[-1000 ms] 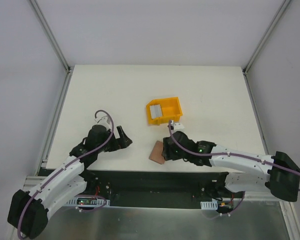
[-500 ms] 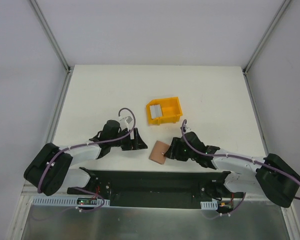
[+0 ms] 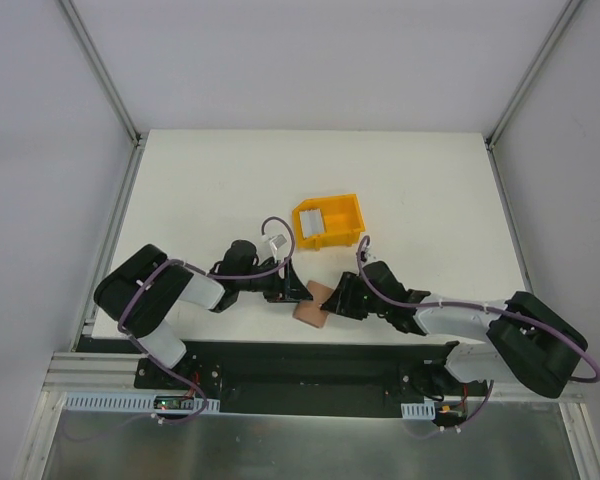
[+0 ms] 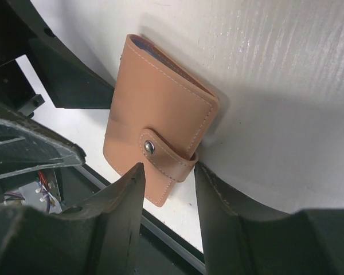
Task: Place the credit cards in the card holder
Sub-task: Open the card holder at the center of the board.
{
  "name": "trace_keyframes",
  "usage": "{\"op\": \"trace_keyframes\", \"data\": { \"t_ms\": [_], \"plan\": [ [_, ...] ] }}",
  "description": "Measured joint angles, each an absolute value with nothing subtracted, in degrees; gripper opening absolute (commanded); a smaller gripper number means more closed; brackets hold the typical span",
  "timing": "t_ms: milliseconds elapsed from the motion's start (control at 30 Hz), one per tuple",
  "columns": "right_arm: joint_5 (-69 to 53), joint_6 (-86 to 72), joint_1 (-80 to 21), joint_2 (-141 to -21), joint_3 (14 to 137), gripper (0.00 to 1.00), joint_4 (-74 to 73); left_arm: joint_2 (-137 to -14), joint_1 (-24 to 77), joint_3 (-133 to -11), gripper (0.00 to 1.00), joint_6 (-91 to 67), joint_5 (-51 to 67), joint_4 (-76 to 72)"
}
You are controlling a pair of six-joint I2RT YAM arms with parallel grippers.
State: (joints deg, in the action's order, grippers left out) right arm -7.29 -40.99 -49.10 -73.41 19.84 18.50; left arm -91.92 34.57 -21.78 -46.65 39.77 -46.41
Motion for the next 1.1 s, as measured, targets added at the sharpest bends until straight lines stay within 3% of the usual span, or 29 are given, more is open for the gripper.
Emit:
{"op": "trace_keyframes", "data": {
  "t_ms": [267,300,367,400,433,533,767,1100],
  "plan": [
    [-8.4,-41.4,-48.9,-75.0,19.8,0.4,20.4,-96.8,34.5,-21.8,0.43,-49.8,40.4,-52.4],
    [-8.5,-41.4,-48.9,-75.3,19.8,0.4,20.8,-97.0,34.5,-21.8,0.43,-49.8,40.4,-52.5],
    [-8.9,-41.4,-48.9,-75.7,19.9,0.39,21.4,-97.2,34.5,-21.8,0.53,-50.0,40.3,-52.4],
    [-9.1,-41.4,-48.9,-75.9,19.9,0.39,21.6,-97.2,34.5,-21.8,0.52,-50.0,40.4,-52.4],
    [-9.3,-41.4,-48.9,-76.1,19.9,0.39,21.9,-97.2,34.5,-21.8,0.45,-49.9,40.5,-52.5],
    [-9.6,-41.4,-48.9,-76.4,19.9,0.39,22.3,-97.2,34.6,-22.1,0.37,-49.9,40.8,-52.6],
    [-10.0,-41.3,-48.8,-76.9,19.9,0.4,22.8,-97.2,34.5,-22.1,0.0,-49.2,40.7,-51.3],
    [-9.3,-31.7,-48.6,-66.1,18.9,0.43,15.6,-95.6,34.6,-27.5,0.0,-40.9,41.1,-38.0]
  ]
}}
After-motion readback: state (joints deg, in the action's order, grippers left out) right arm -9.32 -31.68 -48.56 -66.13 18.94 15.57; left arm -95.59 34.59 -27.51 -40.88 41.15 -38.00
